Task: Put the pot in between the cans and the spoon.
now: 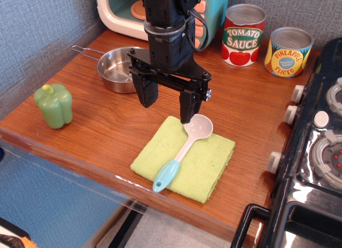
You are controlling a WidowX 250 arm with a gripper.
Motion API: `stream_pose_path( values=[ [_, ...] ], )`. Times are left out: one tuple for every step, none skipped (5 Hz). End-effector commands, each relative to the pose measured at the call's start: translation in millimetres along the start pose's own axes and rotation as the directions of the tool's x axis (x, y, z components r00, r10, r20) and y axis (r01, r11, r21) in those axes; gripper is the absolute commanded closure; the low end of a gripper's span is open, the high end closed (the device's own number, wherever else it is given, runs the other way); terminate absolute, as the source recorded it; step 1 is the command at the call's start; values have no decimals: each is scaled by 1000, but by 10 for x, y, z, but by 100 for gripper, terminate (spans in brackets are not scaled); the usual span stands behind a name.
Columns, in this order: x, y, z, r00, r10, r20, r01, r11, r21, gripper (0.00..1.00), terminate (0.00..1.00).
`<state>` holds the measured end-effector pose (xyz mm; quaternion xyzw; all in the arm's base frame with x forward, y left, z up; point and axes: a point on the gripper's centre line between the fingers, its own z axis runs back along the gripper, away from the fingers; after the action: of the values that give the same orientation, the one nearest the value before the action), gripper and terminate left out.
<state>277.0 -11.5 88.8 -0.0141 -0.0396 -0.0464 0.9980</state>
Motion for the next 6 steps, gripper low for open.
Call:
stream_pose_path(
  values=[
    [0, 0, 0, 1000, 0, 0, 0, 1000, 0, 0, 0],
    [249, 266, 21, 999, 5, 40, -6, 1000, 21, 0, 0],
    [482, 515, 11, 998, 33, 55, -35, 999, 28, 0, 0],
    [694, 725, -22, 996, 51, 71, -55, 997, 47, 0, 0],
    [834, 865, -166, 997, 64, 51, -66, 996, 54, 0, 0],
    [935, 963, -383, 997, 77, 3, -77, 995, 71, 0, 0]
  ],
)
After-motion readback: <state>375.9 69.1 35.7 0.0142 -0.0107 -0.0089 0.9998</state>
